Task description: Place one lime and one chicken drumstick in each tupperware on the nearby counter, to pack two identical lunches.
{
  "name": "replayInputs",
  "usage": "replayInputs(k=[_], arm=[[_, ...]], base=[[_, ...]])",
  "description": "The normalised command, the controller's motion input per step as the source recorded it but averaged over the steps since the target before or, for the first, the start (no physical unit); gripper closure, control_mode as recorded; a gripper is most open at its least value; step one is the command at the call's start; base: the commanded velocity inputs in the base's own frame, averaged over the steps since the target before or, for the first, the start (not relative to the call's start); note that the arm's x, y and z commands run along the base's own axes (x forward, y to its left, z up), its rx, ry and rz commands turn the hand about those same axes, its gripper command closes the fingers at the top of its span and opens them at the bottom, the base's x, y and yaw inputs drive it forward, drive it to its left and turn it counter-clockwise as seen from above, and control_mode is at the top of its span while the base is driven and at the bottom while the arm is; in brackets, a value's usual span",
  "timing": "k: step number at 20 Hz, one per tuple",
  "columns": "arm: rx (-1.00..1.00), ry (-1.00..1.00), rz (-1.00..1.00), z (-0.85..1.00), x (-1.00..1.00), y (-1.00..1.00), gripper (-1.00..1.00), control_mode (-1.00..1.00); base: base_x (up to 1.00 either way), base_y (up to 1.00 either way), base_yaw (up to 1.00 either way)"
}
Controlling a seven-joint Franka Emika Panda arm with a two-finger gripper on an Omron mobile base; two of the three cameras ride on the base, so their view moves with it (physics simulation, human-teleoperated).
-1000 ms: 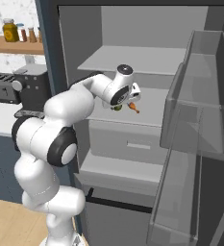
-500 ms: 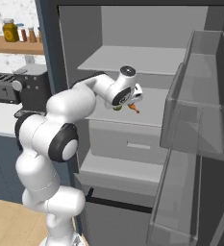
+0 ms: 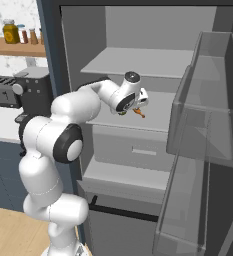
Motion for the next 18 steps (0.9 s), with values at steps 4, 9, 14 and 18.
replayInputs(k=[4, 9, 14, 18], arm=[[-0.01, -0.04, 0.0, -0.02, 0.15, 0.0, -1.0, -1.0], [0.0, -0.01, 0.0, -0.05, 0.18, 0.0, -1.0, -1.0], [0.0, 0.0, 0.0, -0.09, 0.24, 0.0, -1.0, -1.0], [0.0, 0.0, 0.0, -0.09, 0.28, 0.0, -1.0, -1.0]], base=[[0.0, 0.0, 0.0], [0.0, 0.0, 0.0], [0.0, 0.0, 0.0], [0.0, 0.0, 0.0]])
